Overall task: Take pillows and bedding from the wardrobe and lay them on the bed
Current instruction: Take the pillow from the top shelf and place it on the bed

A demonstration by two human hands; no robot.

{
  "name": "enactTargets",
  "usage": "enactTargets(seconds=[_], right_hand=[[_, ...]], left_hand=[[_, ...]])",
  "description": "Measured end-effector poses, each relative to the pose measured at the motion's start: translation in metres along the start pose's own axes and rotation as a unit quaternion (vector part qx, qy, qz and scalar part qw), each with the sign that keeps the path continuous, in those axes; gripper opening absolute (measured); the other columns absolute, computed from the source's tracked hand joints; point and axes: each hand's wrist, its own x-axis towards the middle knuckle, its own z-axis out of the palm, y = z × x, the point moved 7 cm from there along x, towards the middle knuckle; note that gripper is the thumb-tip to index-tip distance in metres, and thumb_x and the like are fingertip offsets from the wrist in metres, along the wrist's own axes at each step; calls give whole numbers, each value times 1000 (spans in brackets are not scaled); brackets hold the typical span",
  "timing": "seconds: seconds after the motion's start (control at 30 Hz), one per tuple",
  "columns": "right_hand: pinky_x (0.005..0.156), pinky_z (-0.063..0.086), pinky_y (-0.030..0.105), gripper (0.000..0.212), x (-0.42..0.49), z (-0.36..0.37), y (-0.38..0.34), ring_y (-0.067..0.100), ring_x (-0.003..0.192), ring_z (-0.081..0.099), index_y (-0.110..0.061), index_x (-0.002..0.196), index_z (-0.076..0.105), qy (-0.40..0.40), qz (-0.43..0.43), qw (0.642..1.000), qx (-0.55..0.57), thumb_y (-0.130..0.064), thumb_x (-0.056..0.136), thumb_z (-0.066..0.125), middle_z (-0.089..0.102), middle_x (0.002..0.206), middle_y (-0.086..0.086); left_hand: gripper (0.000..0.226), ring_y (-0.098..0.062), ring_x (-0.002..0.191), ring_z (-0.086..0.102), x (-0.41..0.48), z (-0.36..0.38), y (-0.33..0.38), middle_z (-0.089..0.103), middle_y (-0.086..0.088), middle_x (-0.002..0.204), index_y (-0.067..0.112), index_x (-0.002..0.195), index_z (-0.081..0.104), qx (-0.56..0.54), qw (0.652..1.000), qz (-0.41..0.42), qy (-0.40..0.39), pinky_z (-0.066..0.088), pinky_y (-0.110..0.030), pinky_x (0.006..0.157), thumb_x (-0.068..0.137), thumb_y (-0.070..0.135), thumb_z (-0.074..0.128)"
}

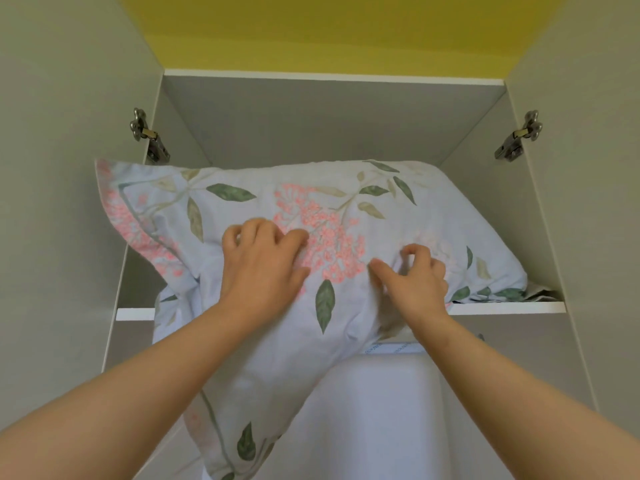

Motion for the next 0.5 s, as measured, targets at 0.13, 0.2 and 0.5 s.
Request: enactTargets(seconds=[0.13,0.2,0.5], right_hand=[[111,25,48,83,2,-3,-4,34,139,21,-31,145,21,-12,9,999,37,-48,78,67,11,155,3],[114,24,51,92,3,3,6,37,140,20,-31,147,15,-24,41,998,51,-50,75,69,6,157,4],[100,45,54,97,3,41,67,37,123,48,-24,148,12,12,265,896,355,-10,76,76,40,143,15]], left_hand=[[87,-32,144,-3,33,12,-7,14,-9,153,34,141,23,1,989,-92,-119,-2,-56,113,69,65,61],[102,-33,145,-7,39,28,-20,-2,-10,158,36,145,7,-47,962,-180,-199,1,-58,114,65,68,62],[17,-30,90,59,11,50,-1,66,-10,96,12,95,61,35,988,-97,-111,32,-33,78,92,22,48]])
